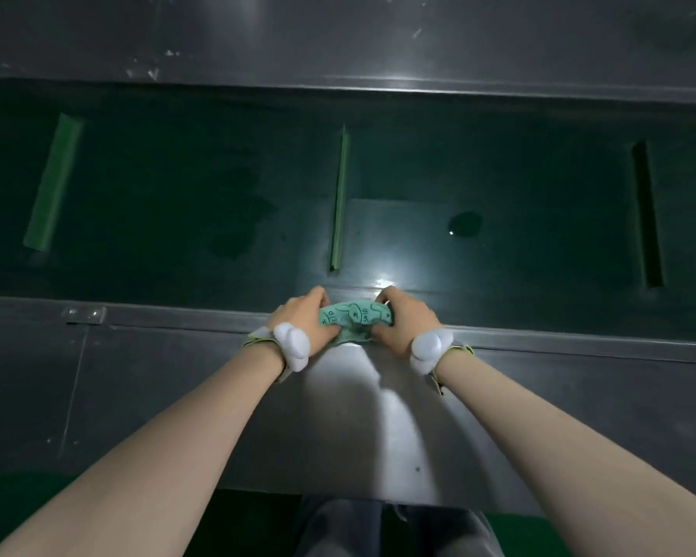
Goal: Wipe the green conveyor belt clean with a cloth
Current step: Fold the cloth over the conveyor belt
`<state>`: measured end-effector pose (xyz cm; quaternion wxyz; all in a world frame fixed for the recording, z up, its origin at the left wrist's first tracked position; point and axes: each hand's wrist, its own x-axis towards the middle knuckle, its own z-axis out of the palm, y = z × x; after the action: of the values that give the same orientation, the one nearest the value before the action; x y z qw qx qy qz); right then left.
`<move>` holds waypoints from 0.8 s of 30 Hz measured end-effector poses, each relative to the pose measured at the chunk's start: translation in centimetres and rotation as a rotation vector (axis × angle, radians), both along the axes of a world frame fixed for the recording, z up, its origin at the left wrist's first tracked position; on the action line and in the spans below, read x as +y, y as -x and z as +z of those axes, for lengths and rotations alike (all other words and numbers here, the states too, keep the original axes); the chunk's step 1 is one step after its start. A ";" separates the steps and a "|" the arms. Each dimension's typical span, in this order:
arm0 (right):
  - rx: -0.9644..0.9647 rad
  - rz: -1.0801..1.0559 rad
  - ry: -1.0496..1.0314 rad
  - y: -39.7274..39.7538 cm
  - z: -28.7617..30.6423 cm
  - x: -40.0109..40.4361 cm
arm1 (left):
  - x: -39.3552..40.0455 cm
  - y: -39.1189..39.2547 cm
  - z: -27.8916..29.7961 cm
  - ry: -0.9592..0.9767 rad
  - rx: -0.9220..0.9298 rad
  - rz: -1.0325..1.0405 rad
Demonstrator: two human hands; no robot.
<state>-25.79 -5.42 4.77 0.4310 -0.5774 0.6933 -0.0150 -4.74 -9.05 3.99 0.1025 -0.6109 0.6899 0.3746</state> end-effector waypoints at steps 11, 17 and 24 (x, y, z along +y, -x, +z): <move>-0.117 -0.497 0.064 14.6 0.7 -2.8 | -4.5 13.0 0.0 0.066 0.375 0.402; -0.133 -0.581 0.097 19.6 -0.6 -5.1 | -7.1 19.5 -2.3 0.135 0.330 0.426; -0.044 -0.517 0.044 23.2 -4.3 -8.8 | -10.2 21.8 -5.4 0.243 0.238 0.237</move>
<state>-49.00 -14.25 0.43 0.4152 -0.3896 0.8078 -0.1525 -26.59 -19.29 -1.42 -0.0991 -0.6470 0.6606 0.3676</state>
